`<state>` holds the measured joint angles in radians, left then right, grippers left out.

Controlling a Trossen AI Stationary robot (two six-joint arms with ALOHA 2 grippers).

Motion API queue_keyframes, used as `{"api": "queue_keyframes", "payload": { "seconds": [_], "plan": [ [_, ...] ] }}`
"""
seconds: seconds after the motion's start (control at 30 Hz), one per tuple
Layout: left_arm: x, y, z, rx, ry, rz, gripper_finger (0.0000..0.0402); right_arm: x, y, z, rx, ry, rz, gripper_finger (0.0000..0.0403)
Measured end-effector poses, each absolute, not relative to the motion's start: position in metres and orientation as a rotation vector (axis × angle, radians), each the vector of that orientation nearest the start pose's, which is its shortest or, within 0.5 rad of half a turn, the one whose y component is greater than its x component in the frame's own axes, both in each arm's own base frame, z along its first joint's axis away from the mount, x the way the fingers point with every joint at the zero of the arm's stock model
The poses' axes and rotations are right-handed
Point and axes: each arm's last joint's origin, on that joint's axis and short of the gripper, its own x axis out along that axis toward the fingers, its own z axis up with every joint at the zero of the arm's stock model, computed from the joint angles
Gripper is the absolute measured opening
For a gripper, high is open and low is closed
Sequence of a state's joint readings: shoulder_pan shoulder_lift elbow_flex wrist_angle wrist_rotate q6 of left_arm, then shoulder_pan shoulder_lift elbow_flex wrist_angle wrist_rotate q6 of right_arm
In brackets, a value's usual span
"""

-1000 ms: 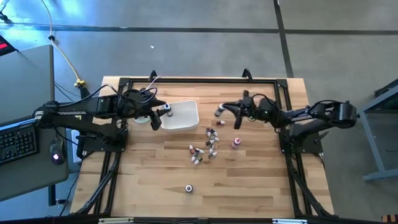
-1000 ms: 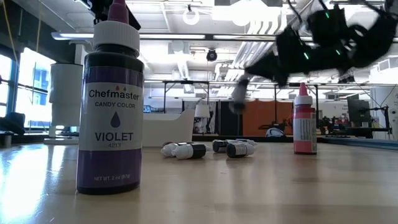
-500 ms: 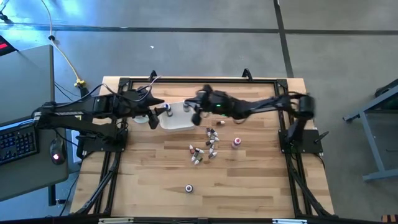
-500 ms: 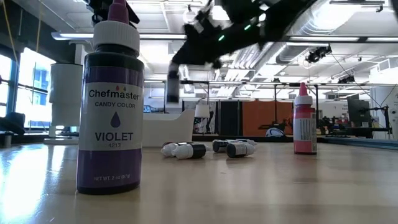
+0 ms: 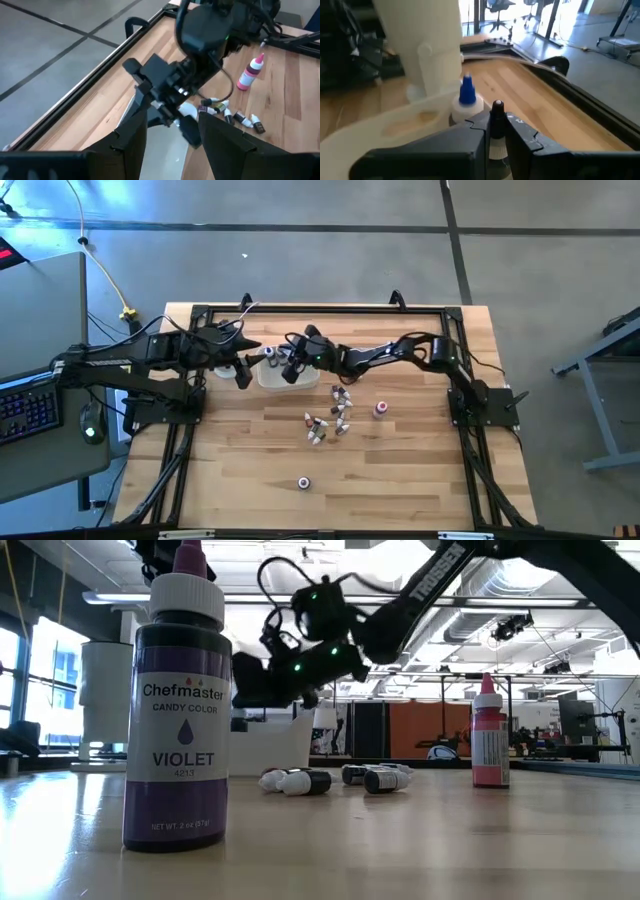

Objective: Pick & Place food coloring
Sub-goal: Put the large black food coloring bottle into the white bin, then put the large pink food coloring bottle into the white bin

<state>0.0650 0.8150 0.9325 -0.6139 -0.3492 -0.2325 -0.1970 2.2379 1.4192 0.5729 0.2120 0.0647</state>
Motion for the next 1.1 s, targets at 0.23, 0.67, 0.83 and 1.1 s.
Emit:
{"api": "queue_keyframes", "payload": {
  "seconds": [0.23,0.67,0.83,1.1],
  "plan": [
    [0.157,0.020,0.338,-0.155,0.457,0.462,0.0176,0.478,-0.105,0.147,0.017,0.246,-0.415,0.0056],
    [0.156,0.020,0.337,-0.161,0.467,0.463,0.0176,0.476,-0.087,0.186,-0.173,0.195,-0.367,0.0133],
    [0.157,0.020,0.336,-0.167,0.470,0.445,0.0176,0.457,-0.069,0.248,-0.295,0.206,-0.417,0.0150],
    [0.156,0.019,0.335,-0.173,0.489,0.420,0.0176,0.371,0.003,0.331,-0.279,0.526,-0.283,0.0152]
  ]
}}
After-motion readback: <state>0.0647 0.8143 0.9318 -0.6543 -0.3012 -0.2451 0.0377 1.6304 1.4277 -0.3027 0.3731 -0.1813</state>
